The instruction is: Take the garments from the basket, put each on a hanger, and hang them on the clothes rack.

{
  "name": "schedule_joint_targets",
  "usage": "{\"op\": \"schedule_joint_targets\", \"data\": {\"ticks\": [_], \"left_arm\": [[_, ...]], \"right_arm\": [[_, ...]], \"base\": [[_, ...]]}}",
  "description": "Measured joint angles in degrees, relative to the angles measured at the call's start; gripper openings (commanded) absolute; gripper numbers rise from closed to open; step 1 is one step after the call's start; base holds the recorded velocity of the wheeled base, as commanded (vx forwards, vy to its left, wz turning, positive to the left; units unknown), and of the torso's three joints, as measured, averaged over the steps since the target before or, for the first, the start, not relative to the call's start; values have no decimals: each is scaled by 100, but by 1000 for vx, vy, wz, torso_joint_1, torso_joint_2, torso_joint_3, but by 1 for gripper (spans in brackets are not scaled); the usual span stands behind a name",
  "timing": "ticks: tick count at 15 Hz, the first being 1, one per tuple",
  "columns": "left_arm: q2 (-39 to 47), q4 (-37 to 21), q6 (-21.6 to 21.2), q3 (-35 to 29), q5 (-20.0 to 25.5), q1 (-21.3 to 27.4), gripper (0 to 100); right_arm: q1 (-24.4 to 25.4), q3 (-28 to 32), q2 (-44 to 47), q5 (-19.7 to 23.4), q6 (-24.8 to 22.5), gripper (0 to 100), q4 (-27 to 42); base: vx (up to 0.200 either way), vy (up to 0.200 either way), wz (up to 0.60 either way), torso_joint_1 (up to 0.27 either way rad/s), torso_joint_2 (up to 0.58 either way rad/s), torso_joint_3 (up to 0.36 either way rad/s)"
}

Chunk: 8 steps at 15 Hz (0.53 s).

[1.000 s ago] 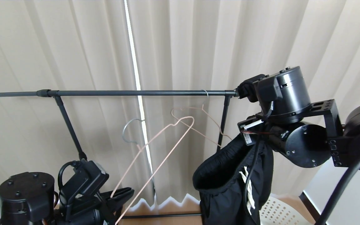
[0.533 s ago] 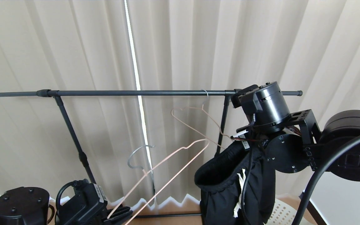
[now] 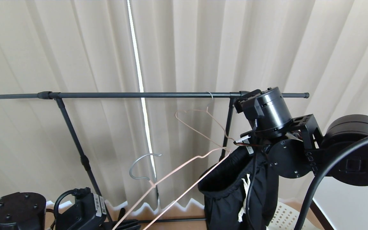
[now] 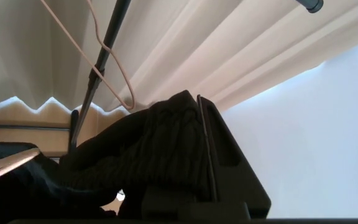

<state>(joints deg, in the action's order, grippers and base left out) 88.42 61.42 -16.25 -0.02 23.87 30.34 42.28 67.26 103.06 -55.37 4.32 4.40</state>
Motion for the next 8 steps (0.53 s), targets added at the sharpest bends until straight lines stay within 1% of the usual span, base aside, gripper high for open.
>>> {"op": "schedule_joint_targets", "data": {"ticks": [2, 8], "left_arm": [[-16, 0, -6, 0, 278, 5, 0], [-27, 13, -2, 2, 315, 39, 0]], "right_arm": [[-57, 9, 6, 5, 2, 0, -2], [-16, -17, 6, 20, 4, 0, -126]], "base": [[0, 0, 0, 0, 0, 0], [0, 0, 0, 0, 0, 0]]}}
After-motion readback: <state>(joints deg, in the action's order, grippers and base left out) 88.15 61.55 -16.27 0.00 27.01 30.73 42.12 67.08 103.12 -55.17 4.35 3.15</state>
